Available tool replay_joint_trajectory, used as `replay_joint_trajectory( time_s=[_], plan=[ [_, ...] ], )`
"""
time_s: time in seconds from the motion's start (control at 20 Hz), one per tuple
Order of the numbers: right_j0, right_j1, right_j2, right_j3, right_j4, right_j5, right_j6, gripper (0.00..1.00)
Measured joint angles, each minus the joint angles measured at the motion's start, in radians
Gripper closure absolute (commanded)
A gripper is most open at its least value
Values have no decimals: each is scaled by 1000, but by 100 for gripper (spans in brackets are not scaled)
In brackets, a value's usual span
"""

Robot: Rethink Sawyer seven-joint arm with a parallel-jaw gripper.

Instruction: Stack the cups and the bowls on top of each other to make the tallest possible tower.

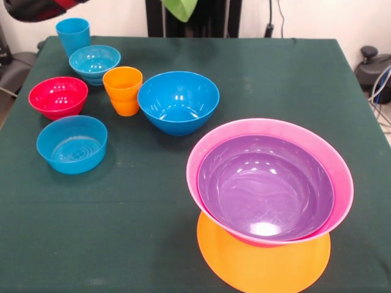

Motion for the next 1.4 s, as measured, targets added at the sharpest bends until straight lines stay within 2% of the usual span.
replay_joint_trajectory(
  time_s=[0.2, 0.6, 1.4],
  plan=[
    [0, -1, 24, -11, 9, 24, 0, 100],
    [-2, -30, 72, -51, 98, 164, 0, 100],
    [7, -183, 86, -74, 112, 171, 19, 100]
  ],
)
